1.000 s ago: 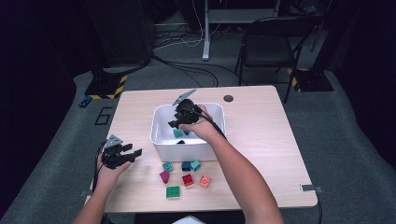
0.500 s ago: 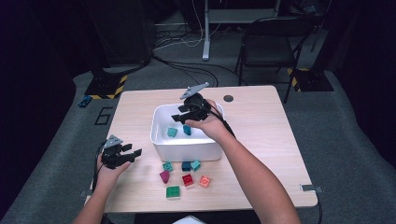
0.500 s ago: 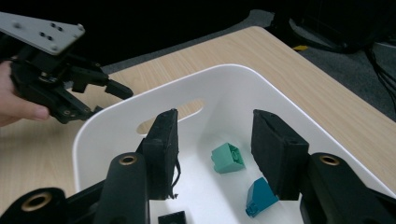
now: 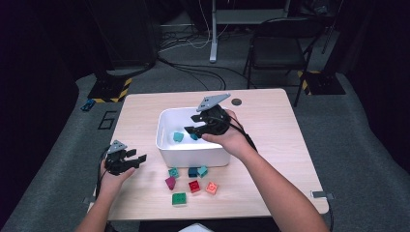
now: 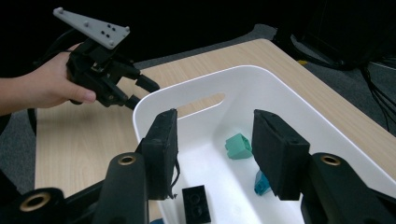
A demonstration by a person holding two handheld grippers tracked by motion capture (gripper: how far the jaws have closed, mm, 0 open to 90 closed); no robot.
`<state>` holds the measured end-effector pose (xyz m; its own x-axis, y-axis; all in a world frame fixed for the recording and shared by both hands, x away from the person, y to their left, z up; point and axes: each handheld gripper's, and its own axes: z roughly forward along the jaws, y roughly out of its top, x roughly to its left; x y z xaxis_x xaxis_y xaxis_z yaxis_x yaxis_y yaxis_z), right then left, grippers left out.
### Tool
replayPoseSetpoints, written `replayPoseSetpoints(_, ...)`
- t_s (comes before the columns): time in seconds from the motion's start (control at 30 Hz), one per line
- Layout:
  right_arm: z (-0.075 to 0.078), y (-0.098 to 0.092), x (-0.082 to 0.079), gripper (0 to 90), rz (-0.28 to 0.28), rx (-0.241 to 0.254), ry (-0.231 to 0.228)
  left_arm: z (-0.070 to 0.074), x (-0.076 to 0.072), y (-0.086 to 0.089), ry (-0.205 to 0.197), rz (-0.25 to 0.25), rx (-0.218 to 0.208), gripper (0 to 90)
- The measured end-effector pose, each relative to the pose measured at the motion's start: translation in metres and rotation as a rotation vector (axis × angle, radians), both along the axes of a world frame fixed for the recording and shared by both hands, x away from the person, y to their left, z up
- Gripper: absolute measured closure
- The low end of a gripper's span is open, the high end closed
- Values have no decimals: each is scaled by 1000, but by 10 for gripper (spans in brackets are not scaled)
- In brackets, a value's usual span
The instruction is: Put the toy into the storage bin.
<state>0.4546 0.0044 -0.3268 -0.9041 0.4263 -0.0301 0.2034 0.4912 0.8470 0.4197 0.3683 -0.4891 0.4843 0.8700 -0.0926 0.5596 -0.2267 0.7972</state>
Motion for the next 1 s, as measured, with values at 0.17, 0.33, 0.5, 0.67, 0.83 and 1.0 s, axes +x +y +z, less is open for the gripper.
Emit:
replayPoseSetpoints(0.17, -3, -7, -19, 503, 14, 18, -19, 0, 0, 0, -5, 3, -1, 415)
replayPoseSetpoints(0.33, -10, -14, -38, 504, 27, 26, -33, 0, 0, 0, -4, 5, -1, 415)
replayPoseSetpoints(0.5, -22, -17, -54, 504, 35, 17, -39, 0, -1, 1, -2, 6, -2, 415)
replayPoseSetpoints(0.67, -37, -22, -69, 503, 53, 8, -48, 0, -1, 1, 0, 5, 1, 416)
replayPoseSetpoints(0.83, -57, -26, -80, 503, 50, -8, -48, 0, -1, 1, 0, 5, 1, 416)
replayPoseSetpoints(1.0, -77, -31, -85, 504, 34, -9, -26, 0, -1, 1, 0, 7, 1, 416)
